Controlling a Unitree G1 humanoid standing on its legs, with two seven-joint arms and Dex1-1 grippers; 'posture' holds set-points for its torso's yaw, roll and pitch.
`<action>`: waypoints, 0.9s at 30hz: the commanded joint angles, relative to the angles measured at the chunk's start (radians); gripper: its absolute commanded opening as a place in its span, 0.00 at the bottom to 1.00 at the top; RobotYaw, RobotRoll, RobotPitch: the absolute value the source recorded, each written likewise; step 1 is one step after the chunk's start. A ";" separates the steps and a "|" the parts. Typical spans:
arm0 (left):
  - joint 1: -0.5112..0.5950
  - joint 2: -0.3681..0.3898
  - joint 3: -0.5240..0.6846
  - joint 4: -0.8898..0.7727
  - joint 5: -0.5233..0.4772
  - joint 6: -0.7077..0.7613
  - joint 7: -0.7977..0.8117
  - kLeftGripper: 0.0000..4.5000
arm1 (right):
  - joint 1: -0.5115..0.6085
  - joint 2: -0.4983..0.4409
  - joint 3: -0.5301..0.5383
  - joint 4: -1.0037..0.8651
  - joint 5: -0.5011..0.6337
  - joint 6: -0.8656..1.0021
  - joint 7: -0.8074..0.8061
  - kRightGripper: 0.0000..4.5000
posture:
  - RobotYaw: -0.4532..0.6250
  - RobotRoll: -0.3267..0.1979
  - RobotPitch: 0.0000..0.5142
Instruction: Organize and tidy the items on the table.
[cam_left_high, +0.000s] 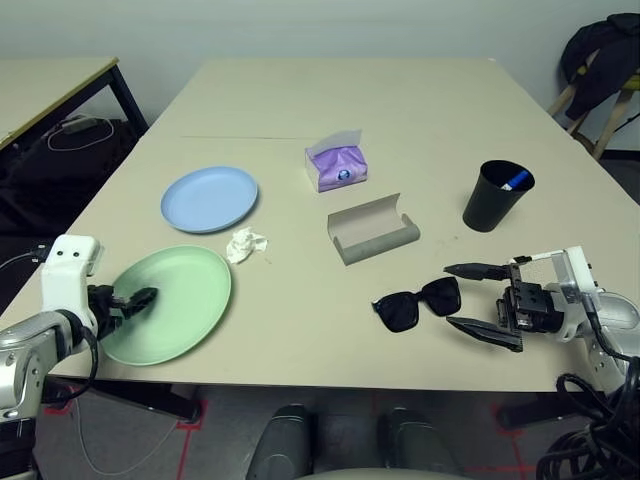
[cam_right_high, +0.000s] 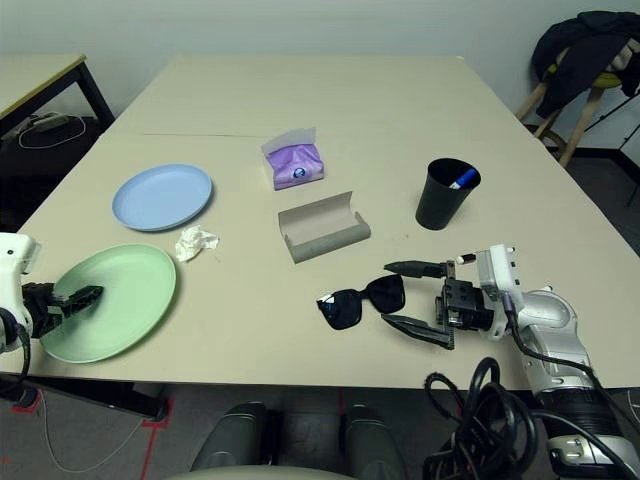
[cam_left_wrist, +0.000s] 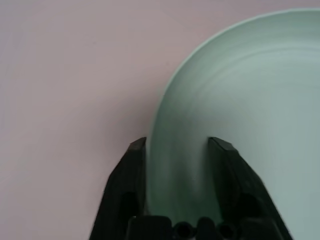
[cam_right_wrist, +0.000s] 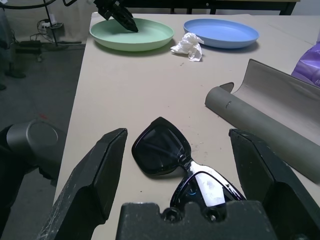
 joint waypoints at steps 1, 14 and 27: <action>0.020 -0.003 -0.033 0.023 0.004 0.017 -0.024 0.27 | 0.005 0.000 0.006 -0.001 -0.010 -0.012 -0.004 1.00 | 0.51 0.62 0.10; 0.009 0.037 0.056 -0.046 -0.123 0.082 -0.150 0.00 | -0.007 0.002 0.008 0.013 -0.023 -0.027 -0.009 1.00 | 0.52 0.62 0.11; -0.290 -0.032 0.231 -0.078 -0.373 0.248 -0.057 0.00 | -0.004 0.015 0.014 -0.008 -0.033 -0.026 -0.033 1.00 | 0.52 0.62 0.11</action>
